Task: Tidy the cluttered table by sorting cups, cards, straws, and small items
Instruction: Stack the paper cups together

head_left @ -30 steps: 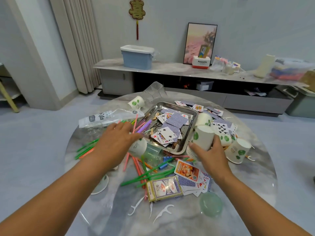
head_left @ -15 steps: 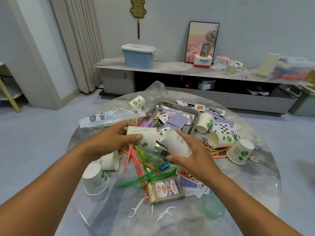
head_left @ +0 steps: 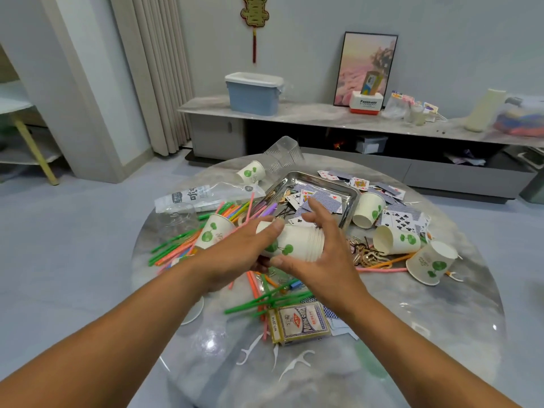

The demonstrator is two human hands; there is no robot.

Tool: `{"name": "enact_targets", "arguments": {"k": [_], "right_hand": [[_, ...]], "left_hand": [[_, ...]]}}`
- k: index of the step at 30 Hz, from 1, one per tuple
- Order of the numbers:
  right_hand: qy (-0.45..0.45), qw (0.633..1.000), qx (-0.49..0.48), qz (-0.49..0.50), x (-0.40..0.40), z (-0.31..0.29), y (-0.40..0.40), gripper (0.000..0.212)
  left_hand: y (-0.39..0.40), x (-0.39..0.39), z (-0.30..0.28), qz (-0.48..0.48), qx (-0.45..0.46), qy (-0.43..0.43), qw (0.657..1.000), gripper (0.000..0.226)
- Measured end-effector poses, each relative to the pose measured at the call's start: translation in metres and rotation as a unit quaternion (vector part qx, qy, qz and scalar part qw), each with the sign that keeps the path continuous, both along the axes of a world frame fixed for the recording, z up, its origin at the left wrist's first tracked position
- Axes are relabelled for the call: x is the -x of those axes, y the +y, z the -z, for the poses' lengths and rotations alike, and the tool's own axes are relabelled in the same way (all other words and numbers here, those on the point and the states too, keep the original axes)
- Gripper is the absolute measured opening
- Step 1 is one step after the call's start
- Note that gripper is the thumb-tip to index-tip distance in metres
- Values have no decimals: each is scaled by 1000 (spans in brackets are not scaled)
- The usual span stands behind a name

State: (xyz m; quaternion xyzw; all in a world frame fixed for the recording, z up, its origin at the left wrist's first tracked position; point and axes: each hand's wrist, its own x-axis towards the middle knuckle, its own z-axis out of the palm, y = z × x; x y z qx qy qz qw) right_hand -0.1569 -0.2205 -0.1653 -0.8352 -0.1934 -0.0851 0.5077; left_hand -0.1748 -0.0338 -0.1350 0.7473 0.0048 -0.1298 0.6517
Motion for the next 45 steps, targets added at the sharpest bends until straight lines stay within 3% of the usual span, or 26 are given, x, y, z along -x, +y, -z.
{"name": "enact_targets", "arguments": {"k": [3, 7, 9, 10, 11, 13, 14, 15, 18, 23, 25, 30, 32, 35, 37, 41, 43, 45], "right_hand": [[32, 998, 24, -43, -6, -1, -2, 103], [18, 998, 62, -21, -9, 3, -3, 89], [27, 998, 50, -5, -9, 7, -1, 77], [42, 999, 31, 3, -9, 8, -1, 70], [63, 998, 4, 11, -9, 9, -2, 64], [105, 993, -46, 27, -9, 7, -4, 57], [118, 990, -64, 29, -9, 6, -5, 56], [130, 988, -76, 30, -9, 6, -6, 55], [159, 981, -104, 30, -8, 5, -6, 52], [208, 968, -141, 21, -10, 12, -2, 53], [212, 969, -125, 8, -8, 11, -2, 55], [164, 985, -32, -38, -2, 15, 1, 58], [158, 986, -31, -41, -2, 17, 1, 58], [162, 985, -41, -37, -4, 14, -3, 59], [156, 986, -43, -34, -5, 10, -8, 59], [150, 988, -24, -40, -6, 8, -10, 61], [145, 988, -13, -57, -4, 7, -7, 65], [139, 987, -14, -79, 0, 7, -3, 73]], "left_hand": [[13, 2, -3, 9, 1, 7, 1000, 55], [32, 8, -4, 26, -43, -25, 998, 62], [45, 10, -6, 33, -111, -50, 992, 82], [54, 10, -9, 19, -191, -59, 980, 92], [65, 11, -12, -3, -299, -56, 953, 98], [86, 18, -20, -17, -531, -6, 847, 102], [94, 24, -22, -2, -601, 43, 798, 103], [99, 28, -21, 17, -628, 98, 772, 102], [100, 36, -14, 54, -601, 188, 775, 98], [86, 37, -5, 58, -603, 152, 781, 71], [81, 35, -1, 49, -576, 129, 806, 64], [85, 26, -1, -5, -395, 97, 914, 58], [89, 24, -10, -40, -261, 99, 959, 49], [98, 22, -21, -92, -87, 137, 983, 37], [104, 21, -18, -117, -10, 160, 980, 48], [102, 19, -10, -131, 30, 168, 976, 110], [94, 17, -10, -119, 38, 156, 980, 111], [82, 16, -12, -104, 57, 154, 981, 89]]}}
